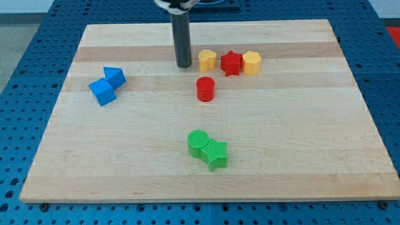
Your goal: Push the arm left beside the heart
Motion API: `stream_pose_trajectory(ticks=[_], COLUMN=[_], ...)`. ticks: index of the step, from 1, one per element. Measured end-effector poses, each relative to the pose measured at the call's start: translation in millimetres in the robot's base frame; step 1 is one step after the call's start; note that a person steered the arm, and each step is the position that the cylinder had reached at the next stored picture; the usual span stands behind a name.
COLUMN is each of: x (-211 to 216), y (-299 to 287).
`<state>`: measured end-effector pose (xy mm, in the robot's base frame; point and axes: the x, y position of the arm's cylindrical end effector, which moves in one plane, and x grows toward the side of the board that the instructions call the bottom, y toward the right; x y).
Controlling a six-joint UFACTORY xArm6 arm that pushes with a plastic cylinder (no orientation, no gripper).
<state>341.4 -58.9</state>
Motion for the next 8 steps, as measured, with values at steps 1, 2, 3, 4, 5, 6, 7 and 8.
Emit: stream_pose_trajectory(ticks=[1,2,3,4,5,6,7,8], x=[14,10,7,10,16,17,17,17], y=[-2,-11,-11,0,13,15,11,11])
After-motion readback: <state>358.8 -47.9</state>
